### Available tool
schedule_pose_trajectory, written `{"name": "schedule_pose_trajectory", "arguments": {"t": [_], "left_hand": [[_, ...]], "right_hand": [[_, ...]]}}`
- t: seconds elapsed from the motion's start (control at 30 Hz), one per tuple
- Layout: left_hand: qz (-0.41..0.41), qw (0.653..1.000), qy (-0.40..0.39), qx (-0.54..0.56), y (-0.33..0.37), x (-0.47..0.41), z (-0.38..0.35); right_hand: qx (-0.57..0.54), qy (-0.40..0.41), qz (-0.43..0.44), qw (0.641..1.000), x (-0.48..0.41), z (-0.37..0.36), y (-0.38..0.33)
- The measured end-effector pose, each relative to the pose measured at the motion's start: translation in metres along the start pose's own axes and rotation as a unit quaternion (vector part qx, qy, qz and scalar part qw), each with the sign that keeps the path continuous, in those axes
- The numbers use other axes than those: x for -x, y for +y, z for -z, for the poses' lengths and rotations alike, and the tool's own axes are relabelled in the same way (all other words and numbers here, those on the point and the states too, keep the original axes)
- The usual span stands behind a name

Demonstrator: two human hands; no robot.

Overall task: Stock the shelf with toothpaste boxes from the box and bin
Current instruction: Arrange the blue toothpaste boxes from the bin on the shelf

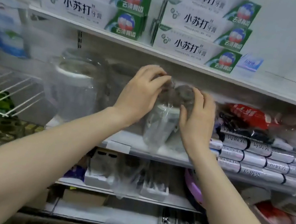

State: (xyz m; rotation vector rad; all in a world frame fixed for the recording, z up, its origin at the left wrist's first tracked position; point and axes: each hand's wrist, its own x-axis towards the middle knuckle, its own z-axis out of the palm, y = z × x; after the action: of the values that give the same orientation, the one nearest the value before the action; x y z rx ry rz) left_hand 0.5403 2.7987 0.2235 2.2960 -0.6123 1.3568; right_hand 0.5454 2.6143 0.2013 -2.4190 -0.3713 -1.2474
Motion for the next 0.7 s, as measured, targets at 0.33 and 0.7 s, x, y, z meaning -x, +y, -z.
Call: {"name": "schedule_pose_trajectory", "arguments": {"t": [0.33, 0.7], "left_hand": [[0.082, 0.984, -0.144, 0.059, 0.015, 0.164, -0.051], [0.243, 0.918, -0.304, 0.082, 0.051, 0.384, -0.140]], "right_hand": [[-0.014, -0.140, -0.049, 0.989, 0.182, -0.047, 0.019], [-0.058, -0.333, -0.147, 0.929, 0.402, -0.095, 0.091]]}}
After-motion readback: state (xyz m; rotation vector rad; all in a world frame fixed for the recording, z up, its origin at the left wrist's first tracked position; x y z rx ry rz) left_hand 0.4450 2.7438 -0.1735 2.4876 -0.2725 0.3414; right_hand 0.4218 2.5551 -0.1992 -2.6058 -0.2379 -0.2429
